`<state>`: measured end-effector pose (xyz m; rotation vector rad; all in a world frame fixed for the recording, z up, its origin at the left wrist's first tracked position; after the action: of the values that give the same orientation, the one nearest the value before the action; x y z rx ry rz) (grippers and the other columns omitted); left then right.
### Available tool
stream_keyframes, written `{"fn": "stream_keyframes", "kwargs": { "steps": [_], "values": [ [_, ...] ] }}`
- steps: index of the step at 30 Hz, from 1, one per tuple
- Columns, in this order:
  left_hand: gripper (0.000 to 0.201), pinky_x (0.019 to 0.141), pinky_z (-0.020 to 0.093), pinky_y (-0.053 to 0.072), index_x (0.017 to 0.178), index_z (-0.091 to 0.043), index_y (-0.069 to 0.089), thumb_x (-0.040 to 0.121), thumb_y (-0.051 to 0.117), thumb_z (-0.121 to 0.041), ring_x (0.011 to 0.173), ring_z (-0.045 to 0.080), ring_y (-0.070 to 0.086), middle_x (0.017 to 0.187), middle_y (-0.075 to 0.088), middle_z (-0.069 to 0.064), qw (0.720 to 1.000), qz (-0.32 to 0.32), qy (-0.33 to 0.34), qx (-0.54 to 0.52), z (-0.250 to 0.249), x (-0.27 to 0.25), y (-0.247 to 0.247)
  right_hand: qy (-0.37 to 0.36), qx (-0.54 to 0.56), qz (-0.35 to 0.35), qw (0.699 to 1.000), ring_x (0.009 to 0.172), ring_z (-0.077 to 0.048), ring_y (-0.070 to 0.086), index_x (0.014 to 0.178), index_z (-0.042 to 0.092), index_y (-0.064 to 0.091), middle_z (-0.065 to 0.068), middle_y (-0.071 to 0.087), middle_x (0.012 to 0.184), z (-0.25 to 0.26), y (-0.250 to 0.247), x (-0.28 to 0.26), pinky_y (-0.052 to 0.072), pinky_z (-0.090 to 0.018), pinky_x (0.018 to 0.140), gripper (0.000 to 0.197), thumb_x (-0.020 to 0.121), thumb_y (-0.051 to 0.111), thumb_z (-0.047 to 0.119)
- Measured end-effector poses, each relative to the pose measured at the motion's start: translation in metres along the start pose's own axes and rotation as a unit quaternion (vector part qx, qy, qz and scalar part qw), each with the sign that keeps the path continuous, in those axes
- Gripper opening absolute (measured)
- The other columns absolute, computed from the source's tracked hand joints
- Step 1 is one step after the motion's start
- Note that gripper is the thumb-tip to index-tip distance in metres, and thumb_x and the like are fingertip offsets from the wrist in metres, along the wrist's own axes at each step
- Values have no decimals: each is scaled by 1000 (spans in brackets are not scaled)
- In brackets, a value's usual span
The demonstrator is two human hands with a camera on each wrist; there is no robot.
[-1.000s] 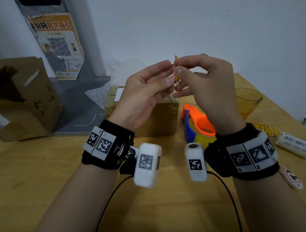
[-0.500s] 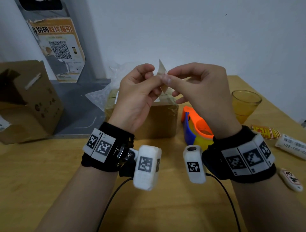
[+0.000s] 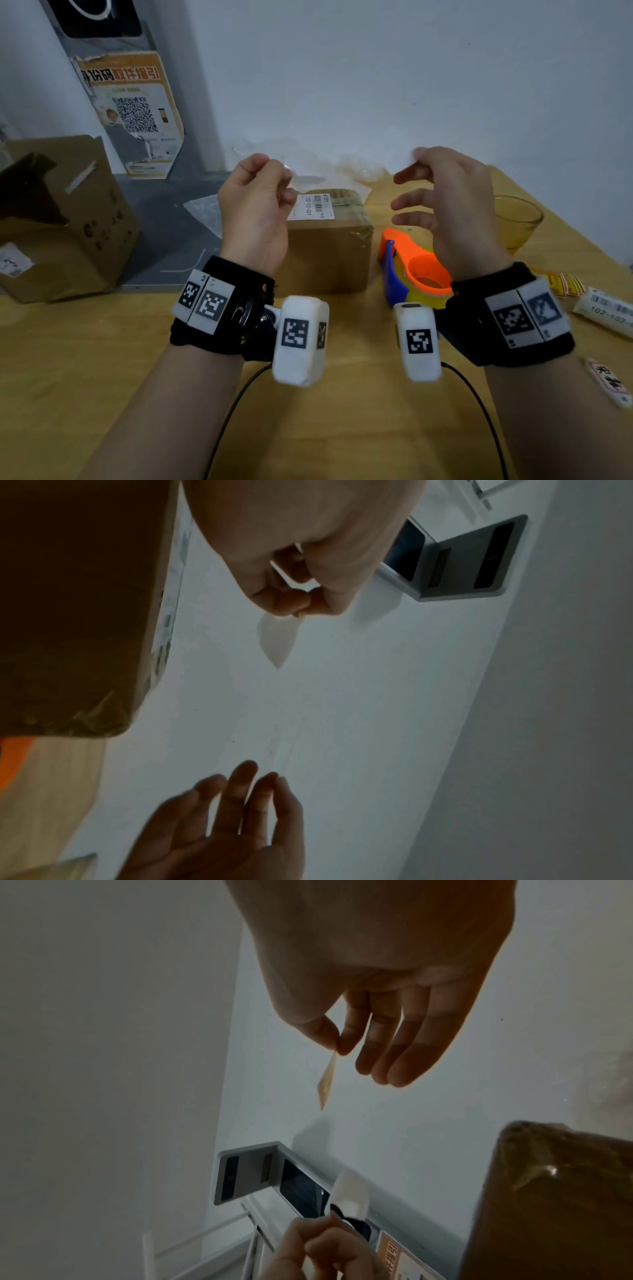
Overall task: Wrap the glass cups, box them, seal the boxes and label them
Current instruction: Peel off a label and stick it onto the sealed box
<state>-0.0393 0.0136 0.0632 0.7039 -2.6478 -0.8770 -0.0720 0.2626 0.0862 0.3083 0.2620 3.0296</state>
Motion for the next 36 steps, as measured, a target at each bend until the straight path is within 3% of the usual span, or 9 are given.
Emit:
{"fn": "stream_keyframes", "kwargs": {
  "steps": [4, 9, 11, 13, 16, 19, 24, 28, 36],
  "values": [
    [31, 55, 20, 49, 86, -10, 56, 89, 52, 20, 61, 15, 52, 70, 57, 5, 991, -101, 19, -82, -9, 8, -30, -18, -46, 20, 999, 57, -24, 65, 93, 10, 69, -6, 72, 84, -3, 12, -4, 58, -37, 52, 17, 100, 59, 22],
    [29, 74, 22, 54, 110, -15, 62, 98, 45, 6, 99, 27, 58, 126, 55, 12, 953, -260, 88, -124, -37, 13, -84, -25, -82, 32, 996, 60, -24, 69, 98, 11, 70, -6, 74, 87, -7, 20, -4, 60, -37, 54, 16, 99, 60, 23],
    [37, 97, 33, 53, 126, -17, 61, 90, 50, -18, 121, 33, 58, 139, 54, 8, 954, -257, 74, -136, -36, 19, -88, -23, -92, 38, 995, 60, -25, 69, 97, 12, 71, -4, 73, 84, -10, 22, -2, 60, -37, 53, 15, 98, 60, 23],
    [51, 113, 50, 45, 125, -26, 58, 75, 47, -19, 131, 38, 53, 144, 50, 12, 957, -263, 72, -103, -32, 23, -91, -17, -96, 51, 994, 61, -25, 69, 96, 13, 70, -2, 72, 81, -14, 25, -1, 59, -35, 52, 14, 98, 60, 23],
    [58, 88, 29, 51, 134, -24, 49, 87, 40, 9, 111, 17, 54, 151, 36, 11, 958, -273, 68, -54, -37, 8, -76, -15, -109, 62, 992, 65, -22, 69, 94, 16, 70, 1, 71, 82, -20, 29, 2, 59, -33, 54, 13, 99, 61, 24],
    [60, 70, 21, 39, 135, -20, 50, 84, 48, 11, 103, 10, 50, 146, 39, 7, 970, -237, 45, 25, -32, 17, -70, -15, -137, 67, 988, 73, -13, 67, 91, 25, 69, 3, 71, 92, -27, 29, 6, 59, -33, 59, 10, 98, 62, 28],
    [51, 79, 26, 45, 122, -20, 56, 75, 58, 0, 107, 15, 53, 142, 43, 6, 972, -202, 13, 121, -38, 20, -70, -7, -169, 84, 982, 78, -12, 66, 92, 28, 69, -1, 69, 106, -36, 34, 8, 54, -33, 60, 8, 95, 65, 34],
    [60, 92, 58, 56, 111, -16, 60, 51, 65, -17, 114, 40, 64, 129, 61, 15, 970, -143, -88, 175, -21, 30, -73, -11, -178, 84, 980, 81, -13, 67, 91, 28, 69, -3, 70, 112, -36, 35, 7, 53, -31, 59, 10, 96, 64, 35],
    [69, 91, 57, 56, 123, -17, 63, 56, 73, -30, 111, 32, 64, 121, 63, 15, 950, -88, -97, 285, -13, 27, -58, -7, -213, 90, 973, 79, -8, 62, 96, 25, 70, 6, 66, 103, -36, 35, 3, 61, -41, 71, 14, 98, 62, 36]
  ]
}}
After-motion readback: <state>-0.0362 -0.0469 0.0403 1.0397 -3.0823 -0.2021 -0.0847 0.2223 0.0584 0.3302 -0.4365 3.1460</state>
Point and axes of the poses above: each hand's wrist, its own x-axis towards the middle knuckle, its own y-axis out of the palm, z = x × y, the point moved 10 cm from there along x, towards the middle knuckle
